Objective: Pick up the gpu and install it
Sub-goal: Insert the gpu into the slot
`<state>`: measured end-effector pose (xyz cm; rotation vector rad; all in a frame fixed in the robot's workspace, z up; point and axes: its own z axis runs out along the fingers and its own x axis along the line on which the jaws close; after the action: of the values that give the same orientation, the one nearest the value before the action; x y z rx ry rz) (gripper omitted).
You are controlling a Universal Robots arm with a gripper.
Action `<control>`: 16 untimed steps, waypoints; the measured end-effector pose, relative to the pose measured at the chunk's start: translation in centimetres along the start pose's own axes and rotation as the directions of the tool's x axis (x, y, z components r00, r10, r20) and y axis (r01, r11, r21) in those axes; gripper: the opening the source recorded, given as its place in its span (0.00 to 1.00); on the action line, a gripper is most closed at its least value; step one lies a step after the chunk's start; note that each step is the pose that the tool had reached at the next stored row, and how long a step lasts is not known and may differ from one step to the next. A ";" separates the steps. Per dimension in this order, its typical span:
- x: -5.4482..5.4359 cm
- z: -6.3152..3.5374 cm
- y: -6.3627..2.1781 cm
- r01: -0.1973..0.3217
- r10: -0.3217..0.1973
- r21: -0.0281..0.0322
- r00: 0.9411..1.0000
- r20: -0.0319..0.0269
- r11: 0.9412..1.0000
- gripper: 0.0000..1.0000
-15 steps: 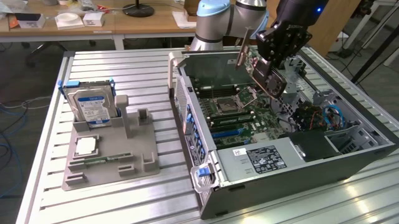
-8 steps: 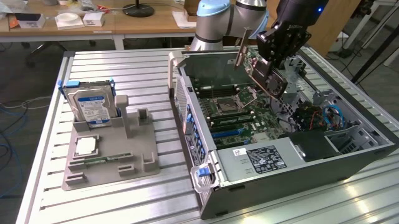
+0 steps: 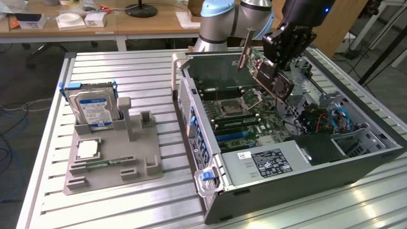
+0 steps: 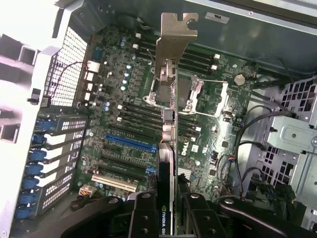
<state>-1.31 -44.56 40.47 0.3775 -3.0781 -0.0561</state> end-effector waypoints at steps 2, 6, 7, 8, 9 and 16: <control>0.0 0.00 0.00 0.012 -0.012 0.000 1.000 0.000 1.000 0.26; 0.0 0.01 0.00 0.037 -0.037 0.001 0.999 -0.002 0.999 0.26; 0.0 0.01 0.00 0.043 -0.043 0.001 0.999 -0.002 0.999 0.26; 0.0 0.02 0.00 0.049 -0.049 0.002 0.999 -0.002 0.999 0.26; 0.0 0.02 0.00 0.055 -0.055 0.002 0.998 -0.002 0.998 0.26; 0.0 0.06 0.02 0.108 -0.108 0.004 0.994 -0.005 0.994 0.26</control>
<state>-1.31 -44.54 40.41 0.5426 -3.0515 -0.0526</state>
